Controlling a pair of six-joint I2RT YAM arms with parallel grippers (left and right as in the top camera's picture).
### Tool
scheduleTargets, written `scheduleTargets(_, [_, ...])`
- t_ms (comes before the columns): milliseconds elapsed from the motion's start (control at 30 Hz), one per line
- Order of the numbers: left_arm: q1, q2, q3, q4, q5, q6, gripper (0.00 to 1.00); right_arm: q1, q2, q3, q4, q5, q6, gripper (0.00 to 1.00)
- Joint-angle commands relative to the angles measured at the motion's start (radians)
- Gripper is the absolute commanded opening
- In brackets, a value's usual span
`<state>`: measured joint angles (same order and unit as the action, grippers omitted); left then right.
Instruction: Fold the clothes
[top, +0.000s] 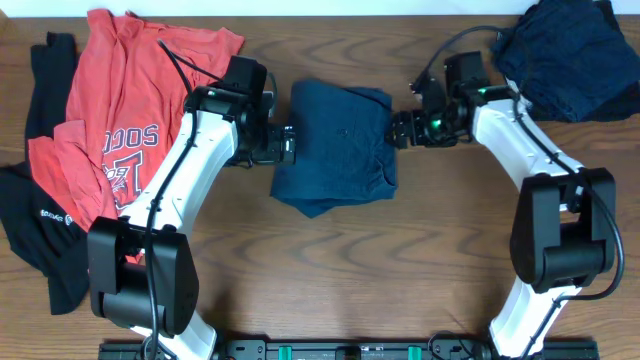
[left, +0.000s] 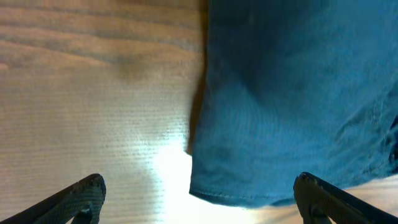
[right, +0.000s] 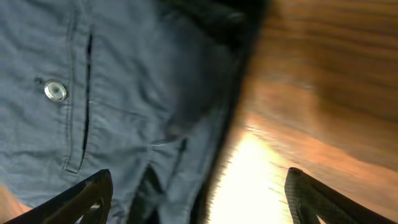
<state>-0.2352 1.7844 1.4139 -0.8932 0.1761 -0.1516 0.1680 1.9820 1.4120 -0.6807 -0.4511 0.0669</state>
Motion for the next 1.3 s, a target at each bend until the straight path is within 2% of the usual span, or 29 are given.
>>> scheduleTargets(0, [0.011, 0.013, -0.004, 0.012, -0.039, -0.027, 0.98, 0.044, 0.000, -0.004, -0.001, 0.041, -0.015, 0.86])
scheduleTargets(233, [0.013, 0.013, -0.004, 0.013, -0.143, -0.099, 0.98, 0.127, 0.000, -0.024, 0.000, 0.248, 0.048, 0.77])
scheduleTargets(367, [0.032, 0.013, -0.004, 0.013, -0.170, -0.137, 0.98, 0.168, 0.000, -0.044, 0.023, 0.332, 0.077, 0.75])
scheduleTargets(700, [0.125, 0.013, -0.004, 0.035, -0.170, -0.195, 0.98, 0.206, 0.000, -0.141, 0.148, 0.343, 0.128, 0.68])
scheduleTargets(1000, [0.140, 0.013, -0.005, 0.063, -0.170, -0.230, 0.98, 0.206, 0.000, -0.233, 0.278, 0.343, 0.134, 0.61])
scheduleTargets(1200, [0.140, 0.013, -0.007, 0.069, -0.171, -0.244, 0.98, 0.206, 0.031, -0.255, 0.325, 0.328, 0.139, 0.52])
scheduleTargets(1233, [0.141, 0.013, -0.011, 0.070, -0.171, -0.244, 0.98, 0.206, 0.046, -0.255, 0.330, 0.315, 0.138, 0.46])
scheduleTargets(1267, [0.141, 0.013, -0.016, 0.070, -0.174, -0.244, 0.98, 0.206, 0.062, -0.254, 0.336, 0.297, 0.138, 0.34])
